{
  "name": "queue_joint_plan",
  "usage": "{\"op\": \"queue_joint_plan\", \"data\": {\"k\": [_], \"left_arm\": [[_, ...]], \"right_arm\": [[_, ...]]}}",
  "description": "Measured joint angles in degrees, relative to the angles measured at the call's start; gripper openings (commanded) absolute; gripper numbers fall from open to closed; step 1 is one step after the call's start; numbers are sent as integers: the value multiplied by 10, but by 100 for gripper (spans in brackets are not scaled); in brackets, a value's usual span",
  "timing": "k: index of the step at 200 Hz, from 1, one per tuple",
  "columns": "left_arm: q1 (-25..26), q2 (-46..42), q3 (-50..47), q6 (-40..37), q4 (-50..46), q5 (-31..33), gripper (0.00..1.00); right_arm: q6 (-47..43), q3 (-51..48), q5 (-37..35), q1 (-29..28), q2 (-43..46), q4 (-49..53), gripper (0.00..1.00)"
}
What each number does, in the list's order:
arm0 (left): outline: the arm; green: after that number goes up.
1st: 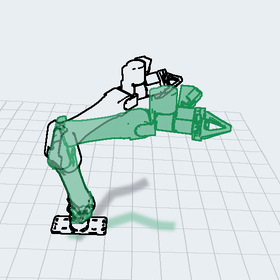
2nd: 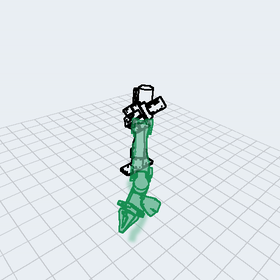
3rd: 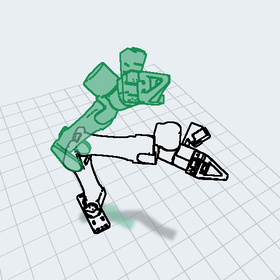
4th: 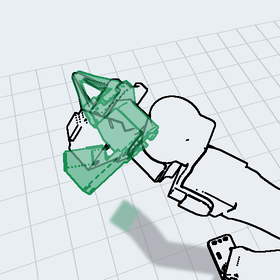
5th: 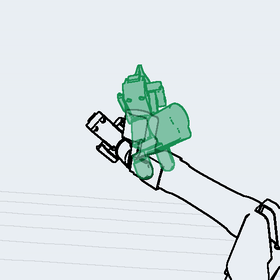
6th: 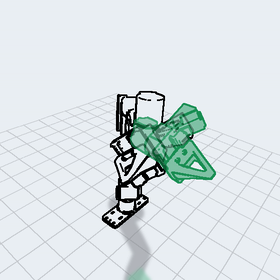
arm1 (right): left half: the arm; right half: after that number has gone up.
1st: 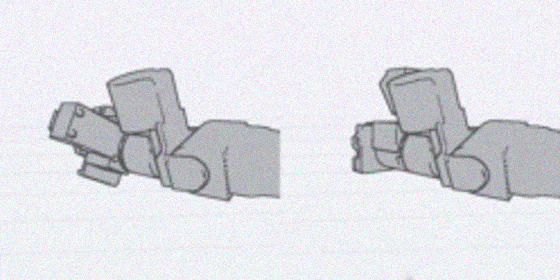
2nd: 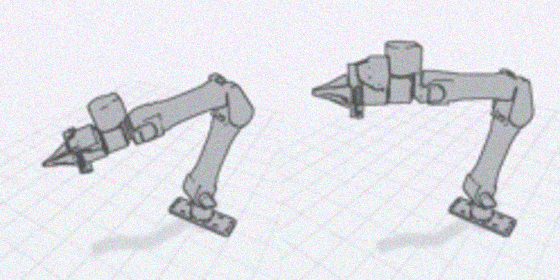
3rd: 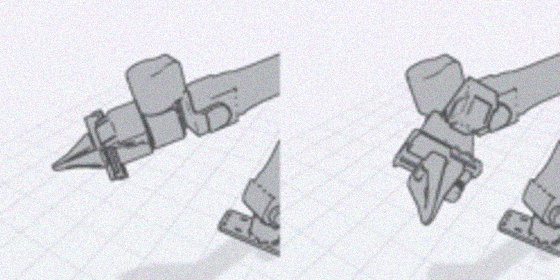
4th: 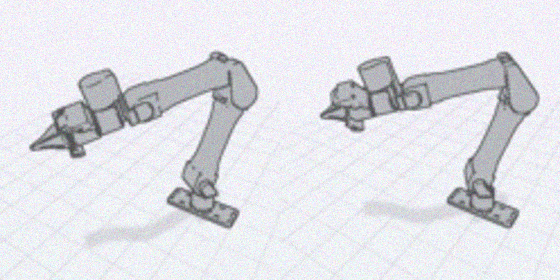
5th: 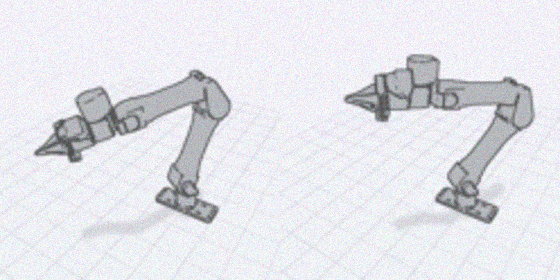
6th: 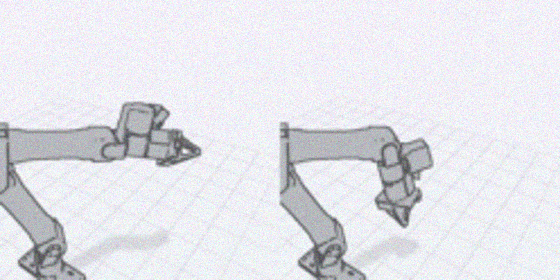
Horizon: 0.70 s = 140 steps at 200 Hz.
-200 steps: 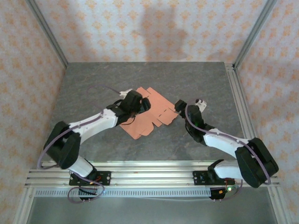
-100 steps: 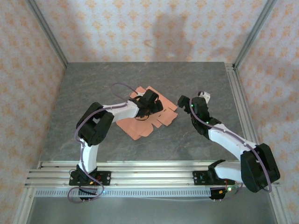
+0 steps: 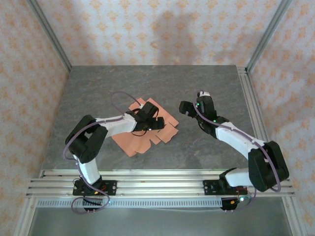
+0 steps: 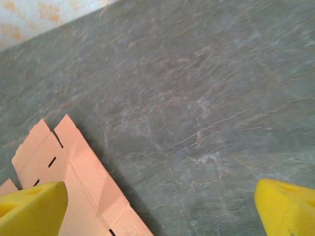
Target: Fold the paper box
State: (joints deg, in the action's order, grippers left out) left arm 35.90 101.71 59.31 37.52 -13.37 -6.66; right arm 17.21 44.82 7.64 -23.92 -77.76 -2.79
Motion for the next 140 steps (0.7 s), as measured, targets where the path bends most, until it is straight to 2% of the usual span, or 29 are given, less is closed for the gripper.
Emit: {"op": "queue_joint_plan", "data": {"k": [38,58,75,105,140], "left_arm": [[0,-50,-2,-5,-32,15,97],[0,-95,-2,0,-37,32,95],[0,-127,-2,13,-43,47,85],[-4,-139,-13,44,-50,54,52],[-13,-111,-32,73,-73,57,41]], "right_arm": [[-45,92,108,0,-87,57,97],[-74,122,158,0,-127,83,95],[-92,144,191,3,-162,103,93],[-107,176,232,9,-206,123,93],[-111,207,265,10,-235,126,93]]}}
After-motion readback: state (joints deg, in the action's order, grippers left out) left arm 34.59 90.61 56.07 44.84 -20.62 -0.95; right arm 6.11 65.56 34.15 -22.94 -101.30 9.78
